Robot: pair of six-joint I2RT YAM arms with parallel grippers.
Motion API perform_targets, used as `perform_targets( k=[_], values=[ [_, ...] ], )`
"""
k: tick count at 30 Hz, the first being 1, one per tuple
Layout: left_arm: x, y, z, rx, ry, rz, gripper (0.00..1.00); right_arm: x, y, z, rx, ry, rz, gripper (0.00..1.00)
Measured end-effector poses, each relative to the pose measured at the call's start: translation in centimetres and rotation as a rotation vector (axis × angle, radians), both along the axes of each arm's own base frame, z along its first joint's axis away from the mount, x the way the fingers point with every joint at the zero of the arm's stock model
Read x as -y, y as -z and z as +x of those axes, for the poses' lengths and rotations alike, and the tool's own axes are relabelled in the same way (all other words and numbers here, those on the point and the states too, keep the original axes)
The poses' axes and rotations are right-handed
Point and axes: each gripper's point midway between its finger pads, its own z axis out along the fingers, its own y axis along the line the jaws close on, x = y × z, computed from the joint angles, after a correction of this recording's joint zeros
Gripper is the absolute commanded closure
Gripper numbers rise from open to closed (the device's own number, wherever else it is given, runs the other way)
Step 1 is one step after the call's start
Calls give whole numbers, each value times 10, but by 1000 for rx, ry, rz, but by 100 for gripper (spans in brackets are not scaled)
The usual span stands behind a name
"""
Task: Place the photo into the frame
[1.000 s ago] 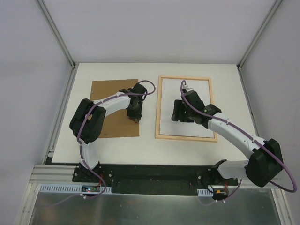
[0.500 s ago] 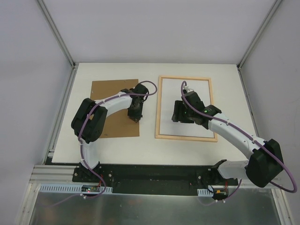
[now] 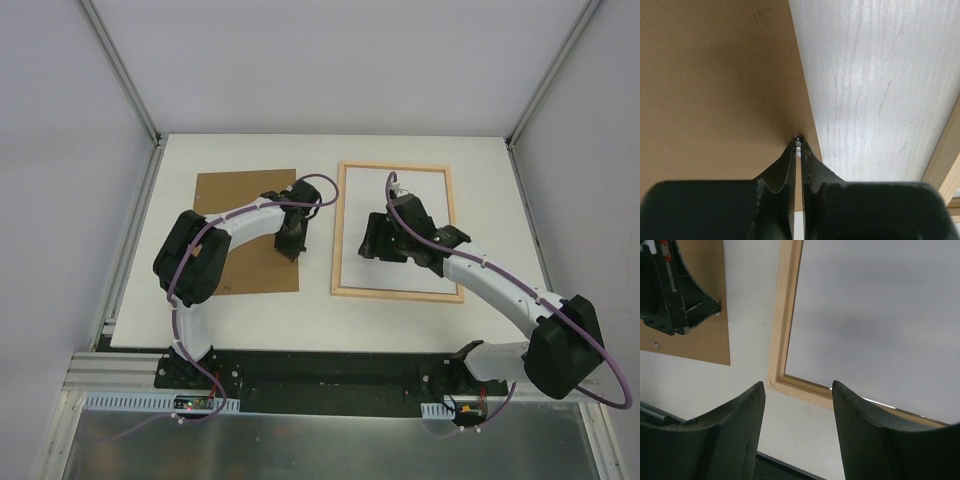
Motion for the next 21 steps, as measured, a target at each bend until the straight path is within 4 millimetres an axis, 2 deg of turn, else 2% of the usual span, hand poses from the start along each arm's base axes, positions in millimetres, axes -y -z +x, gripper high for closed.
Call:
perform_targets(
  k=[5,12,21],
  values=[
    [1,-1,0,0,0,-3,100,-22,5,-4,-20,-41,81,42],
    [6,-2,-4,-17,1,-31,100,-58,26,-14,-82,-109,169,42],
    [13,-6,-8,-35,12,-77,100,-98,52,-14,-134,-157,250,42]
  ],
)
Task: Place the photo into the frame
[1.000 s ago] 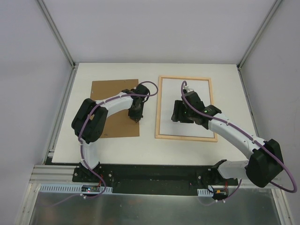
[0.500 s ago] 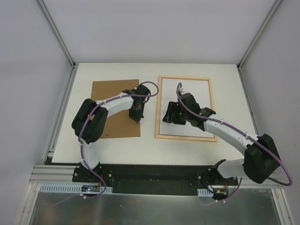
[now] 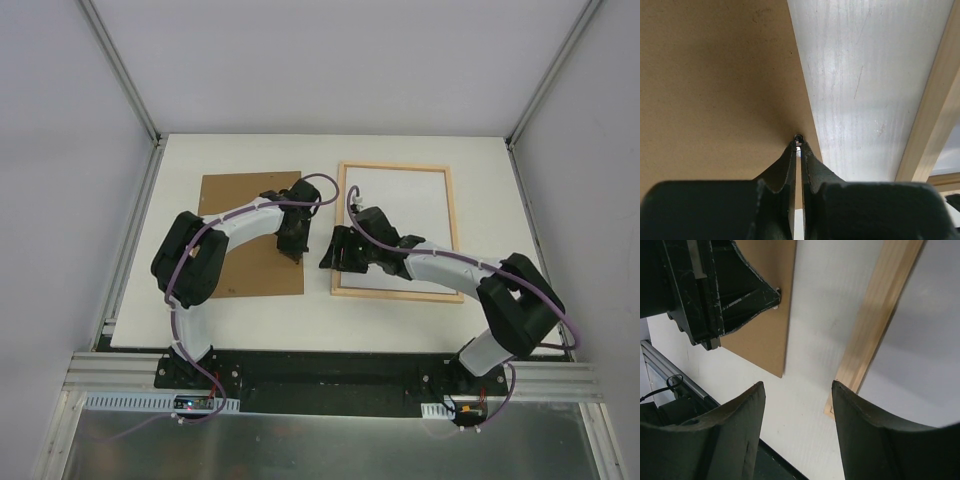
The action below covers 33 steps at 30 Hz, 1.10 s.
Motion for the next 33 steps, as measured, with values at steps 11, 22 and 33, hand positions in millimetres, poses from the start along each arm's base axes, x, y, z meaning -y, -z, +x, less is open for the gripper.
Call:
perform_targets(
  k=[11,22,33],
  values=[
    [8,-12,0,1,7,-46,100,-26,16,3,-9,-27,58,41],
    [18,-26,2,2,-1,-95,100,-46,27,8,-30,-34,131,41],
    [28,-54,8,39,-3,-166,100,-65,28,12,-61,-33,233,44]
  ],
)
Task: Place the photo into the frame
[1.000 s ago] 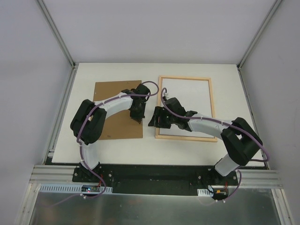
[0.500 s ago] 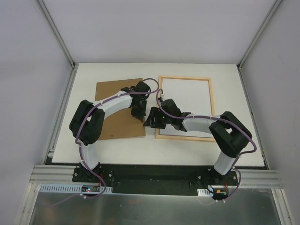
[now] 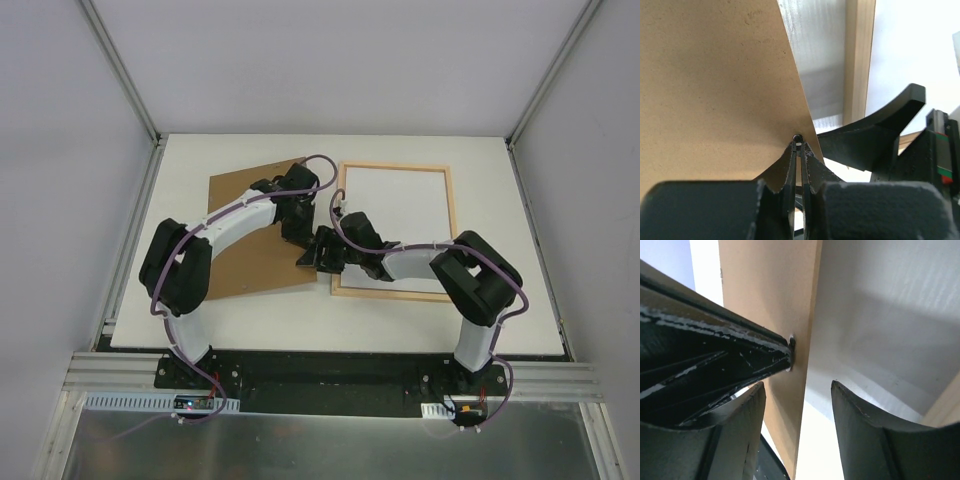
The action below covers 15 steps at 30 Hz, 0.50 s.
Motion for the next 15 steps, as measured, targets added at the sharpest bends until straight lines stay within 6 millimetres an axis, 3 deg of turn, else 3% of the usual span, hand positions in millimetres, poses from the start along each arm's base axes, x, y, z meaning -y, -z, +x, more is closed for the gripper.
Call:
perform_targets(
  k=[5,12,14,15],
  values=[
    [-1,-11,2,15,-11,-26,100,-9,-10,4,0,8,65,58],
    [-4,-23,1,29,-23,-42,100,-20,-27,8,-4,23,152,99],
    [-7,-29,1,38,-29,-45,98,-22,-31,9,-24,32,180,99],
    [-9,-32,1,42,-33,-48,91,-23,-35,9,-34,35,198,99]
  ],
)
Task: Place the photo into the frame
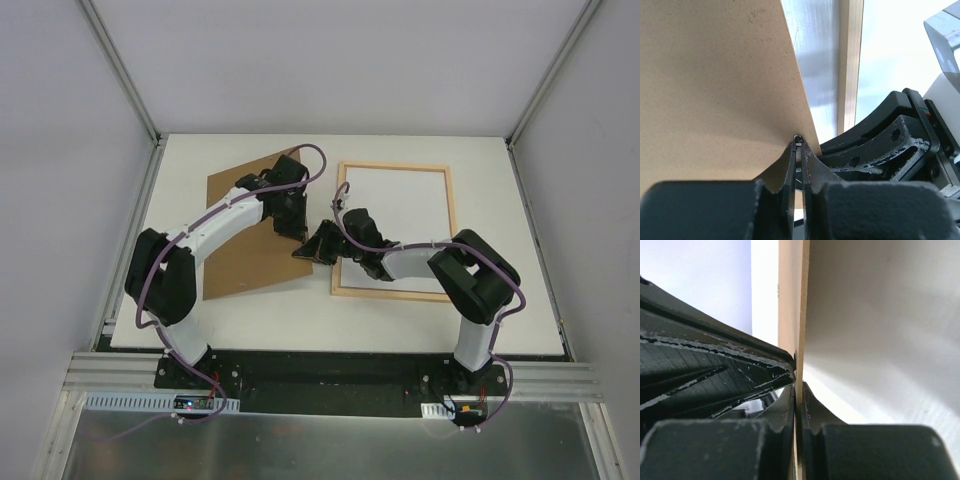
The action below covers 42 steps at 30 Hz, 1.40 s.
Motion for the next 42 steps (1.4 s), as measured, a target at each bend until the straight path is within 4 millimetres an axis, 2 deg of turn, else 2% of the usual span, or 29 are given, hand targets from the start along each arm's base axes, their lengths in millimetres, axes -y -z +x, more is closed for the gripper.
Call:
perform_targets(
  k=[4,7,10,14,19,23,25,27,31,34,39,42],
  values=[
    [-4,-14,2,20,-7,-5,56,-5,-12,2,6,-1,49,99],
    [-4,-30,8,56,-8,-15,46,-6,-13,1,4,-4,56,99],
    [-7,-62,16,117,-22,-41,42,-5,-15,0,2,-6,55,99],
    [-20,-118,26,237,-59,-88,40,-2,-25,-4,11,-12,47,100],
    [-53,-191,26,406,-139,-146,39,15,-56,-8,54,-18,29,99],
    [-80,-218,21,475,-197,-164,39,38,-76,-8,79,-3,1,100],
    [-90,-220,20,482,-219,-160,39,51,-87,-7,89,14,-10,100],
    [-96,-213,21,467,-235,-148,39,64,-99,-6,96,35,-13,100],
    [-104,-183,20,394,-251,-116,39,94,-126,-2,129,84,-3,99],
    [-106,-163,18,346,-257,-108,40,122,-146,-1,165,135,4,100],
    [-98,-145,23,301,-251,-133,41,192,-178,-1,230,275,4,100],
    [-91,-135,28,276,-246,-159,42,231,-186,-5,257,364,-21,100]
  ],
)
